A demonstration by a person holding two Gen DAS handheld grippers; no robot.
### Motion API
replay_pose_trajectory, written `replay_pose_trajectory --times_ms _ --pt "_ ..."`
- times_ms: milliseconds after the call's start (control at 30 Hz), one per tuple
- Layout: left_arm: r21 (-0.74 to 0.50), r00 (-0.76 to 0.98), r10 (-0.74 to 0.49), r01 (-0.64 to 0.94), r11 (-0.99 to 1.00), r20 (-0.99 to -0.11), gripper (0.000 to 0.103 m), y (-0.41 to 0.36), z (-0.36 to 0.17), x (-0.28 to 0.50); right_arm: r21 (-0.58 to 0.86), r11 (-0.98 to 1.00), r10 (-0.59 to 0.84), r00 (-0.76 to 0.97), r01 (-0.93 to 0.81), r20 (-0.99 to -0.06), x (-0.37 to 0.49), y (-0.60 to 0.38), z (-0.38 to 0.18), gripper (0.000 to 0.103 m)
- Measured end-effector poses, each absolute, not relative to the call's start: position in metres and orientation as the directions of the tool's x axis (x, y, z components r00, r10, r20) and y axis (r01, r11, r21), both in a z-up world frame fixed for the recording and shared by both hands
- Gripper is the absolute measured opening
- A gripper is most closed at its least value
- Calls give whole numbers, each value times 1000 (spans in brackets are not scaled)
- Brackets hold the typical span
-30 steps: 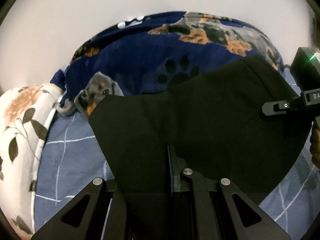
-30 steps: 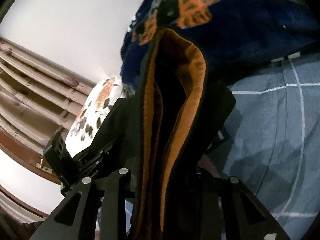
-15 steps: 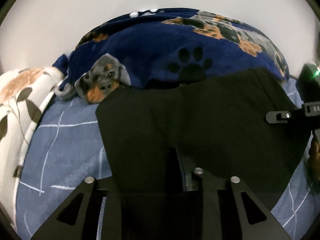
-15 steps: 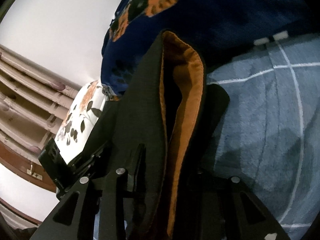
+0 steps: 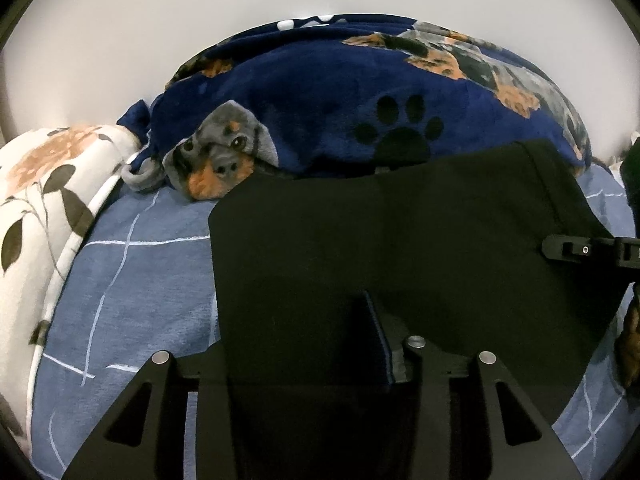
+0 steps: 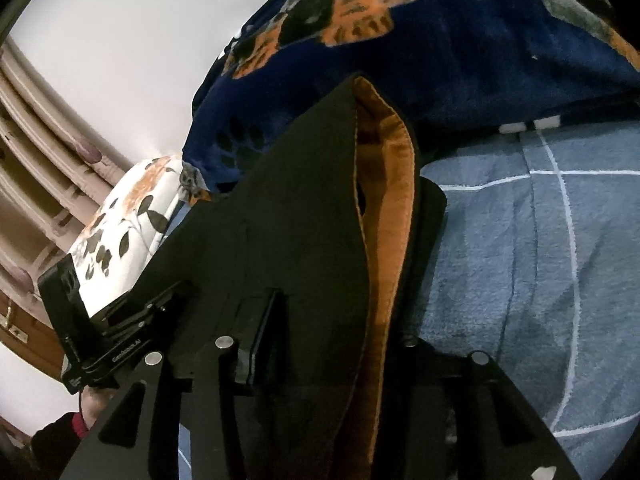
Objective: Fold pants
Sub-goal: 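Hold the folded pants flat with the left tool while the right tool grips the fold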
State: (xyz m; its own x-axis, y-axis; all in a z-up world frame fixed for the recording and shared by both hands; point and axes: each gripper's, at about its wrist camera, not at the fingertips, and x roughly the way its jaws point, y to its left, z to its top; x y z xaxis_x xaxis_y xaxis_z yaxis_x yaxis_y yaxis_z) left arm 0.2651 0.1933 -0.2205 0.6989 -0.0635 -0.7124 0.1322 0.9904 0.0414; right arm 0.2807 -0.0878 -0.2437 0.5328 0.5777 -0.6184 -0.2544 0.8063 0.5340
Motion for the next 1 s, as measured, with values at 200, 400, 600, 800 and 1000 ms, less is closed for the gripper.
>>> replay_pose_trajectory --times_ms 200,400,600,800,1000 --pt "45 700 -60 131 990 -712 43 193 -221 265 492 834 540 556 -250 -632 278 -84 -242 39" --pt "49 701 -54 127 991 -711 44 193 -221 265 436 865 494 578 -249 -650 277 -74 -239 43" --pt "49 701 -54 127 991 -711 45 193 -221 265 394 886 459 591 -245 -663 275 -69 -237 50" --pt "58 702 -44 121 991 -711 46 193 -221 265 370 897 437 600 -240 -670 275 -65 -236 53" --pt "58 702 -43 119 991 -711 47 192 -221 265 355 904 424 605 -238 -675 275 -64 -235 55"
